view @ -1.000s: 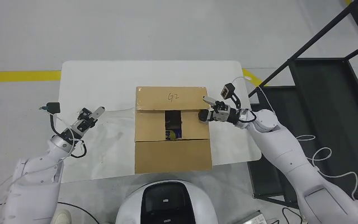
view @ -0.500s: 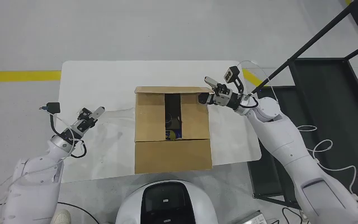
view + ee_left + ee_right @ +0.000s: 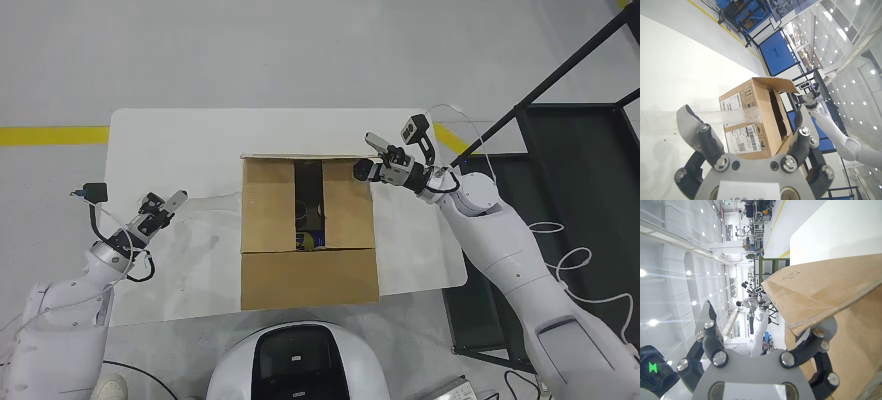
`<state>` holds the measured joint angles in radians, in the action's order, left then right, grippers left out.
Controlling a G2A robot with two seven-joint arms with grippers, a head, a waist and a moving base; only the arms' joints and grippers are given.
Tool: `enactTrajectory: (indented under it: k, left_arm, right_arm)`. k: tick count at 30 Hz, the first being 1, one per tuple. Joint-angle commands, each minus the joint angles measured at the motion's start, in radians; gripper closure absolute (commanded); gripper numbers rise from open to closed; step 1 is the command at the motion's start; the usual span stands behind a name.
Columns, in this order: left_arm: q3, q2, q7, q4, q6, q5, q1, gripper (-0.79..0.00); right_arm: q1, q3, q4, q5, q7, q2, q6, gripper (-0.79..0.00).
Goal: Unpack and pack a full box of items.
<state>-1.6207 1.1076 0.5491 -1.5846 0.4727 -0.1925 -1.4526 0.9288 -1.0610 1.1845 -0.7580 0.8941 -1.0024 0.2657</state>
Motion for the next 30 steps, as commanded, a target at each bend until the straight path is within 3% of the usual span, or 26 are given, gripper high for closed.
enactTrajectory:
  k: [1, 5, 15, 30]
  left_arm:
    - [0.000, 0.000, 0.000, 0.000, 0.000, 0.000, 0.000, -0.785]
    - [0.000, 0.000, 0.000, 0.000, 0.000, 0.000, 0.000, -0.785]
    - [0.000, 0.000, 0.000, 0.000, 0.000, 0.000, 0.000, -0.785]
    - [0.000, 0.000, 0.000, 0.000, 0.000, 0.000, 0.000, -0.785]
  right_arm:
    - [0.000, 0.000, 0.000, 0.000, 0.000, 0.000, 0.000, -0.785]
    - [0.000, 0.000, 0.000, 0.000, 0.000, 0.000, 0.000, -0.785]
    - [-0.076, 0.008, -0.054, 0.044, -0.210, -0.031, -0.036, -0.785]
    - [-0.353, 0.186, -0.425, 0.023, -0.315, -0.168, -0.093, -0.785]
